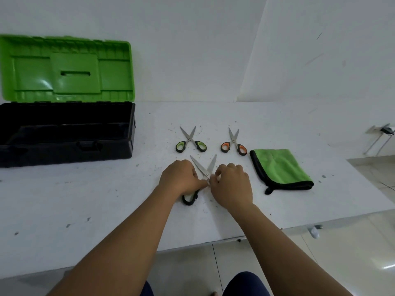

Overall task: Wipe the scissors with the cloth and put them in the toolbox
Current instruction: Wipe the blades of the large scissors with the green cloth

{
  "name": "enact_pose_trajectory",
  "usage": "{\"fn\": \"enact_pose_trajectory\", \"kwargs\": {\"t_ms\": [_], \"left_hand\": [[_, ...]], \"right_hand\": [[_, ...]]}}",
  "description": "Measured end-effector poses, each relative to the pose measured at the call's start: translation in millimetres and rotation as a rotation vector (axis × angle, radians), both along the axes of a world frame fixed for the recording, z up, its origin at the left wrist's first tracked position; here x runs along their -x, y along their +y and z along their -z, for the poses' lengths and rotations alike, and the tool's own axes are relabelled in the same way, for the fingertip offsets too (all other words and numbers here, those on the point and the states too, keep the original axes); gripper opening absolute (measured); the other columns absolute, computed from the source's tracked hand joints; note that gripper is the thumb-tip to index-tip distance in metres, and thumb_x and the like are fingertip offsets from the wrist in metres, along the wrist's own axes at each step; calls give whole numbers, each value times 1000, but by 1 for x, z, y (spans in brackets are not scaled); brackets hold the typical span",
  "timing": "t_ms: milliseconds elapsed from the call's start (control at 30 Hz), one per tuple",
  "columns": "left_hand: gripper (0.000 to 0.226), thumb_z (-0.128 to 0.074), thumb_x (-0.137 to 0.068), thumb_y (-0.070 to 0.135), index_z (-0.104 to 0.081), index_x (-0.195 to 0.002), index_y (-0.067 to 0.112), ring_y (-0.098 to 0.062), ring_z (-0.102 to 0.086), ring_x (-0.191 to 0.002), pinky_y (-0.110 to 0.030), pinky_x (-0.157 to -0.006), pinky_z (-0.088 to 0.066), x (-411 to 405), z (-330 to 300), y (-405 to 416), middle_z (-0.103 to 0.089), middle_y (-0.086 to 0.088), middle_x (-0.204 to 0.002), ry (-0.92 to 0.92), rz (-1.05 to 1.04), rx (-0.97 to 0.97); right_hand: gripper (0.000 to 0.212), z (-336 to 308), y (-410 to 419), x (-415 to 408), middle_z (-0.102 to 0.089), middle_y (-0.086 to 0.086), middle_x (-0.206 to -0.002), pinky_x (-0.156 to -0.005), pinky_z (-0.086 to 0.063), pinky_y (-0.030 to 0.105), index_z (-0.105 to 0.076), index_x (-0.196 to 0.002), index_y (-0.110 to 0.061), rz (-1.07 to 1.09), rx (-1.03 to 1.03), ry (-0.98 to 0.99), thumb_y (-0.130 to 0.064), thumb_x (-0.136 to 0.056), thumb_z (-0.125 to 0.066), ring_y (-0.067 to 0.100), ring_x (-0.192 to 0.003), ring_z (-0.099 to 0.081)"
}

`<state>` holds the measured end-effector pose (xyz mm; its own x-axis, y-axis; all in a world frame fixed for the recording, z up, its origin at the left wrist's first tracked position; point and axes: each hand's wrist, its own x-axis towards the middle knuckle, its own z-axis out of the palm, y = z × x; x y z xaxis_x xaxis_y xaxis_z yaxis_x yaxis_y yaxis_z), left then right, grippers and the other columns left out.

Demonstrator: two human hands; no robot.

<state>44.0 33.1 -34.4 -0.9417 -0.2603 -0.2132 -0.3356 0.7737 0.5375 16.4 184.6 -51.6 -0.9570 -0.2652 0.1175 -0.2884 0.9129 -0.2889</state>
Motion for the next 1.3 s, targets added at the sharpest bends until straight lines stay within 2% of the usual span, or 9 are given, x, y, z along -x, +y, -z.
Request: {"fn": "enact_pose_trajectory", "kwargs": {"t_ms": [167,267,367,533,633,833,1033,1167,1300], "left_hand": [[28,-82,-83,35,-77,-88,8,-16,-72,-81,-29,-72,-56,-5,-3,3,-77,0,-82,67,-69,-150],[17,-78,-85,21,-73,-100,15,-14,-71,-68,-24,-63,-53,-7,-7,2,-78,0,-78,69,-117,-368],[26,-74,-88,19,-69,-113,19,-15,-69,-61,-33,-68,-58,-9,-2,3,-80,-6,-78,27,-192,-590],[20,-76,-93,45,-81,-95,25,-14,-63,-60,-31,-65,-56,-12,4,14,-72,-2,-73,112,-201,-662],[22,-74,-95,45,-80,-96,24,-14,-63,-63,-27,-61,-56,-12,3,24,-72,-1,-77,159,-243,-657],[27,-70,-98,44,-74,-84,20,-14,-60,-61,-22,-50,-45,-5,-1,37,-68,-1,-73,253,-450,-716],[28,-69,-100,41,-75,-85,18,-12,-60,-62,-18,-49,-46,-1,-2,45,-68,-1,-75,266,-410,-682],[25,-68,-100,40,-76,-89,19,-13,-61,-63,-19,-51,-44,2,-5,56,-68,1,-73,310,-427,-705],[27,-69,-99,41,-75,-82,22,-16,-59,-59,-24,-53,-45,7,-9,70,-67,0,-67,335,-471,-782]], "right_hand": [[29,5,2,-2,-63,1,-111,-94,-38,35,-70,-111,-17,28,83,-30,-34,-108,-47,24,-111,-51],[26,6,4,-2,-62,1,-111,-94,-37,35,-68,-110,-16,50,163,-37,-33,-109,-48,24,-111,-50],[22,6,5,-2,-59,-1,-108,-92,-36,35,-65,-107,-17,47,228,-33,-31,-109,-48,23,-109,-49],[15,6,12,-5,-52,-8,-98,-88,-31,33,-58,-96,-24,28,326,2,-32,-107,-53,19,-100,-50],[15,8,18,-7,-57,-9,-103,-94,-36,35,-61,-101,-25,56,414,55,-40,-103,-60,16,-102,-54],[50,13,30,-25,-50,-3,-114,-99,-38,38,-53,-119,-14,265,565,190,-46,-88,-76,20,-110,-47],[43,7,46,-12,-53,-3,-121,-89,-45,34,-53,-126,-19,226,634,15,-39,-93,-74,20,-103,-56],[59,-1,46,-8,-56,0,-120,-83,-46,30,-46,-139,-16,323,876,-84,-36,-93,-77,23,-100,-64],[45,-6,40,-8,-66,-4,-109,-78,-50,32,-55,-123,-15,483,1195,-357,-46,-95,-72,20,-100,-68]]}}
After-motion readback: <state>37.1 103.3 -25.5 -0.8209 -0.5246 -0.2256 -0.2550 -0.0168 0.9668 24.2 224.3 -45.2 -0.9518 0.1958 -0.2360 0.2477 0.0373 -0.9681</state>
